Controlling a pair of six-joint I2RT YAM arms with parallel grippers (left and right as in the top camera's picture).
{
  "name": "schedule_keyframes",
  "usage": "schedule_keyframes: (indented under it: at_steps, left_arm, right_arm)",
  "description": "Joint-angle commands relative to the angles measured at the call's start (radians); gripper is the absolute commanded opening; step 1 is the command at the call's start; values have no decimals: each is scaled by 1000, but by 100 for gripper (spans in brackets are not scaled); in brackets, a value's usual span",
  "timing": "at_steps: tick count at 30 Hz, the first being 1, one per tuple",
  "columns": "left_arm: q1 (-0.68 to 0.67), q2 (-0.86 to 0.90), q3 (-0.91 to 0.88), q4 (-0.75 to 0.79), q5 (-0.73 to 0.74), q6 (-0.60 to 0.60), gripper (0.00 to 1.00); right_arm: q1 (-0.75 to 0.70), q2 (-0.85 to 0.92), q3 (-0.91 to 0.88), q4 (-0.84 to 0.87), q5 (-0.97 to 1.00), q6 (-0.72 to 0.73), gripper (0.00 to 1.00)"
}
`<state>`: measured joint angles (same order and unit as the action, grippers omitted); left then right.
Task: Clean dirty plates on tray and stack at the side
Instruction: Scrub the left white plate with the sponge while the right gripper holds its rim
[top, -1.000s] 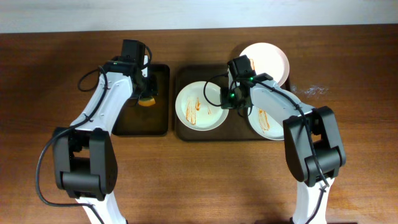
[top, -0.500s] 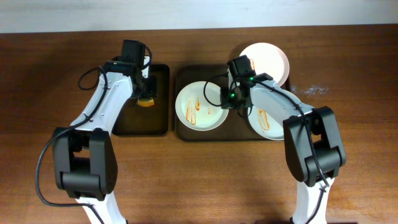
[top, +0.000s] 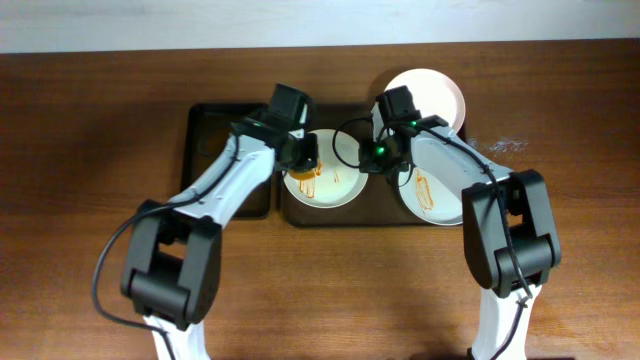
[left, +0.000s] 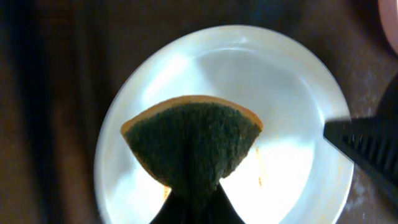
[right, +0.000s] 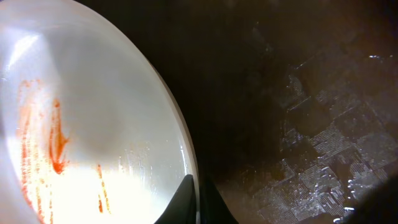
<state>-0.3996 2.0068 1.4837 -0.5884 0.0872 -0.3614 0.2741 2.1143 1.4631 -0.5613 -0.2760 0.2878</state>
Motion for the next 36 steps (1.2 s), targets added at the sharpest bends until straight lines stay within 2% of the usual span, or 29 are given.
schedule_keyframes:
  at_steps: [1, 3, 6, 7, 10, 13, 19, 21, 24, 28, 31, 33, 36]
  left_arm:
    - [-34, 82, -13, 74, -51, -90, 0]
    - [-47, 132, -13, 116, -101, -170, 0]
    - [-51, 188, -13, 117, -209, -219, 0]
    - [-51, 195, -13, 117, -204, -219, 0]
    - [-71, 200, -13, 115, -106, -218, 0]
    - [-138, 200, -13, 116, 79, -218, 0]
    - [-172, 212, -13, 120, 90, -230, 0]
    - [-164, 224, -13, 137, 24, -243, 0]
    - [-137, 224, -11, 163, -208, -274, 0]
    - [-112, 224, 14, 151, -369, -182, 0]
    - [-116, 224, 60, 15, -406, -202, 0]
    - [-131, 224, 112, -172, -398, -369, 0]
    - [-166, 224, 128, -266, -336, -476, 0]
  right_arm:
    - [-18, 19, -3, 0, -89, 6, 4]
    - [-23, 19, -3, -4, -95, 6, 4]
    - [-27, 19, -5, -7, -94, 6, 4]
    - [-27, 19, -5, -7, -93, 6, 4]
    - [-28, 19, -5, -6, -90, 6, 4]
    - [-28, 19, -5, -2, -90, 6, 4]
    - [-69, 25, -5, 10, -219, 9, 4]
    - [-72, 37, -6, 11, -237, 9, 4]
    - [-71, 62, -6, 12, -241, 9, 4]
    - [-71, 72, -6, 13, -240, 9, 4]
    - [-71, 72, -6, 13, -240, 9, 4]
    - [-72, 72, -6, 13, -240, 9, 4]
    - [-72, 72, -6, 19, -240, 9, 4]
